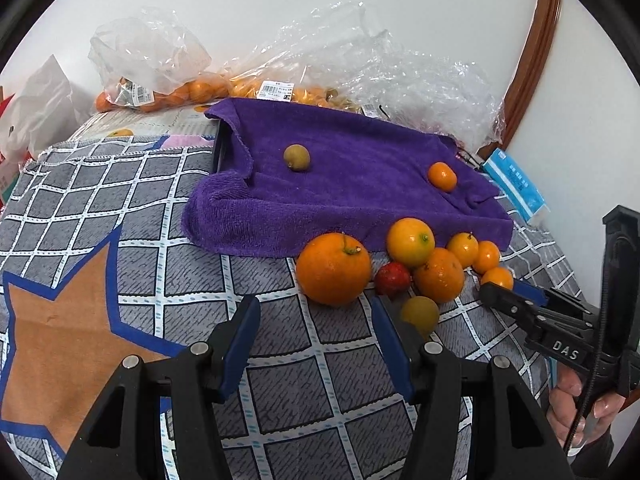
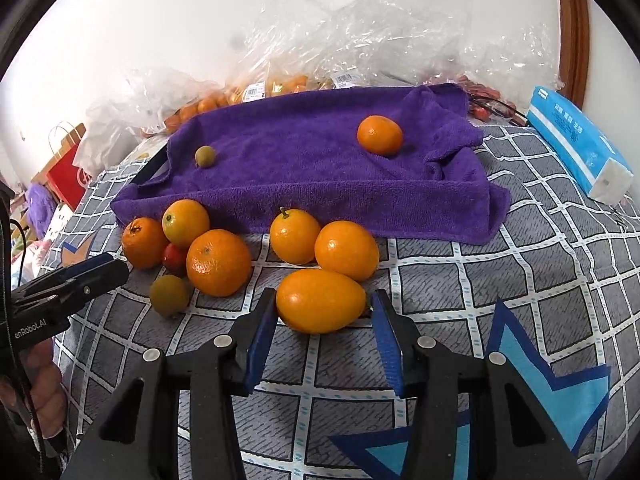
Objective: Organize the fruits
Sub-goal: 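Grasp the large orange with left tool while right tool grasps the oval orange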
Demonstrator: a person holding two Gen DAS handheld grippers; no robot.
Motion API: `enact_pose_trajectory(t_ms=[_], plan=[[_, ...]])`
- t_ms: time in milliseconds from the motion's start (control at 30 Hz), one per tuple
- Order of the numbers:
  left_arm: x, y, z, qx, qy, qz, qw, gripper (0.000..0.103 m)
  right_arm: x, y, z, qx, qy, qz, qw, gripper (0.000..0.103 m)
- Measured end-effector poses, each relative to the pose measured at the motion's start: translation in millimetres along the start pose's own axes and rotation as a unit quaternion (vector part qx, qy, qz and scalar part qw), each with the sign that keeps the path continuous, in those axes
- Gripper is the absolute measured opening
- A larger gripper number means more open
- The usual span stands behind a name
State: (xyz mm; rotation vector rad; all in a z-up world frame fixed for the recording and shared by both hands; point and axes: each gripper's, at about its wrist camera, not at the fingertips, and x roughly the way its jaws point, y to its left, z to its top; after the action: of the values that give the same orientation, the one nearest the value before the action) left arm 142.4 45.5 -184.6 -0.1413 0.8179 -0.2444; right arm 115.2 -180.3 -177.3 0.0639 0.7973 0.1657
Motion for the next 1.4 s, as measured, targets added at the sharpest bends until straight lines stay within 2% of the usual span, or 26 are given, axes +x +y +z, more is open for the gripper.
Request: enact_pose_trajectory(t_ms=[100, 167, 300, 400, 500, 600, 800, 967, 1300, 1400], plan=[[1, -4, 5, -0.011, 0.028, -0.012, 0.9995, 0.054, -1, -2, 0, 0.004, -0.002, 0.006, 1.000, 0.047], [0, -7, 9, -0.018, 0.028, -0.022, 0.9992, 0.054, -1, -3, 1, 0.007, -0.003, 0.009, 1.000, 0.047], [1, -13, 17, -0.008, 0.007, 0.005, 0.9999, 0.054, -4, -6, 1, 0.013, -0.008, 0.017, 1.000, 0.047], [10, -13, 18, -0.005, 0.014, 0.015, 0.9998, 0.054, -4, -8, 1, 0.020, -0.010, 0.020, 1.000, 0.047], [17, -12, 19, -0.012, 0.019, 0.006, 0.9997, 0.051, -5, -11, 2, 0.027, -0.013, 0.024, 0.999, 0.047], [22, -11, 19, -0.022, 0.020, 0.003, 0.9996, 0.042, -6, -15, 2, 0.036, -0.018, 0.034, 0.999, 0.047], [15, -7, 17, -0.031, 0.020, -0.001, 0.9993, 0.041, -7, -21, 2, 0.055, -0.020, 0.045, 0.997, 0.047], [1, -2, 9, -0.025, 0.024, 0.019, 0.9992, 0.042, -7, -22, 1, 0.055, -0.020, 0.046, 0.997, 0.047], [14, -1, 9, -0.015, 0.029, 0.034, 0.9989, 0.044, -5, -24, 0, 0.061, -0.017, 0.051, 0.997, 0.047], [15, 0, 10, -0.017, 0.014, 0.035, 0.9991, 0.044, -4, -25, 0, 0.066, -0.014, 0.053, 0.996, 0.047]])
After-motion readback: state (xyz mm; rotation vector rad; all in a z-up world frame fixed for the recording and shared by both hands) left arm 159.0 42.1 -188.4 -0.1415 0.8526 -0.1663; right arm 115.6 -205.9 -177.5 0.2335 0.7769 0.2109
